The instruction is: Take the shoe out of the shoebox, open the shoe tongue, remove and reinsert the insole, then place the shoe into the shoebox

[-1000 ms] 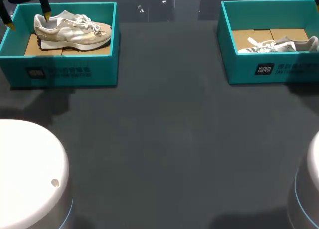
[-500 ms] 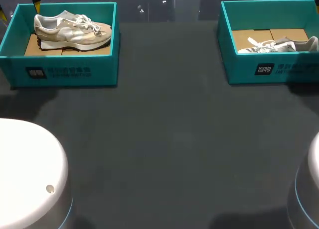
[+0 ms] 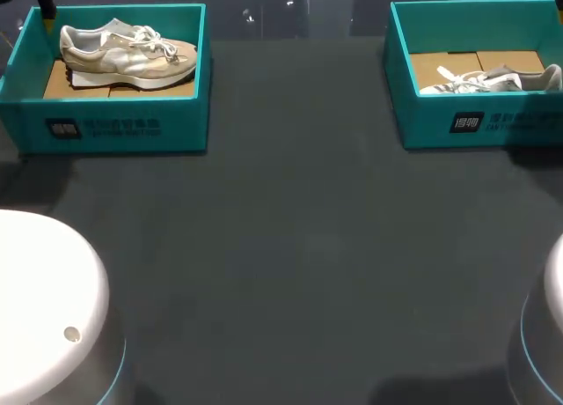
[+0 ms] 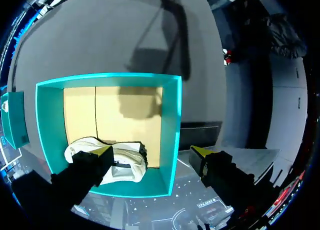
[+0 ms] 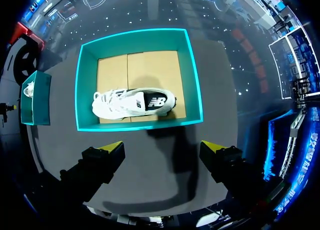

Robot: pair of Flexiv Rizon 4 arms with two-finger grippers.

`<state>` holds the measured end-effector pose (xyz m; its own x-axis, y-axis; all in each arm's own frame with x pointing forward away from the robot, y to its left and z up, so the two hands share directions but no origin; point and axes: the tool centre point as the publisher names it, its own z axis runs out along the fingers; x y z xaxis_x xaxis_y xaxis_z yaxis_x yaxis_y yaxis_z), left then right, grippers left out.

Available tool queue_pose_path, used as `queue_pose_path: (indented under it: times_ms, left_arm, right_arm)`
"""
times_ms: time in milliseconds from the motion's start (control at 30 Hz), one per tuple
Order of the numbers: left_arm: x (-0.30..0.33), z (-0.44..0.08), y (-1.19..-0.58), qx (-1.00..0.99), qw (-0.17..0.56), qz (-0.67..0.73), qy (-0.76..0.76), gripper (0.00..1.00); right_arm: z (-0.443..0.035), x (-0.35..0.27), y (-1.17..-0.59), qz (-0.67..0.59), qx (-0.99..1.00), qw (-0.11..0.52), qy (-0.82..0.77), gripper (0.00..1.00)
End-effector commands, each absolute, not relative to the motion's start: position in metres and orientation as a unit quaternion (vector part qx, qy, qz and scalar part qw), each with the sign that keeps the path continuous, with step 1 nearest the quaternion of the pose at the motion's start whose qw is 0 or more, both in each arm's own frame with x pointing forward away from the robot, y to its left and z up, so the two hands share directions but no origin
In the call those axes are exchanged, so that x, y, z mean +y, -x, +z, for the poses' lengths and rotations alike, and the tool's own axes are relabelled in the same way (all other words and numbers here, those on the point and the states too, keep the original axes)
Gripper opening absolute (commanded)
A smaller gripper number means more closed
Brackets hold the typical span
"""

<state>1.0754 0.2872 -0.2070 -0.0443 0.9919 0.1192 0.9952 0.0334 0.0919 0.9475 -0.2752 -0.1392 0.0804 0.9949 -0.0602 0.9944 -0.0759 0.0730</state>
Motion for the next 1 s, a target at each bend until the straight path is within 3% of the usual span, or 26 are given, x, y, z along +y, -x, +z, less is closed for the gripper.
queue_pose_path:
  times_ms: [33,1000]
  left_arm:
    - [0.288,-0.206,-1.077,-0.719,0.013,-0.073,0.691,1.00]
    - [0.280,-0.272,-1.178,-0.725,-0.017,-0.078,0.684,1.00]
  right_arm:
    - [-0.139,-0.275,-0.947,0.002,0.678,0.048,-0.734,1.00]
    - [-0.139,-0.275,-0.947,0.002,0.678,0.048,-0.734,1.00]
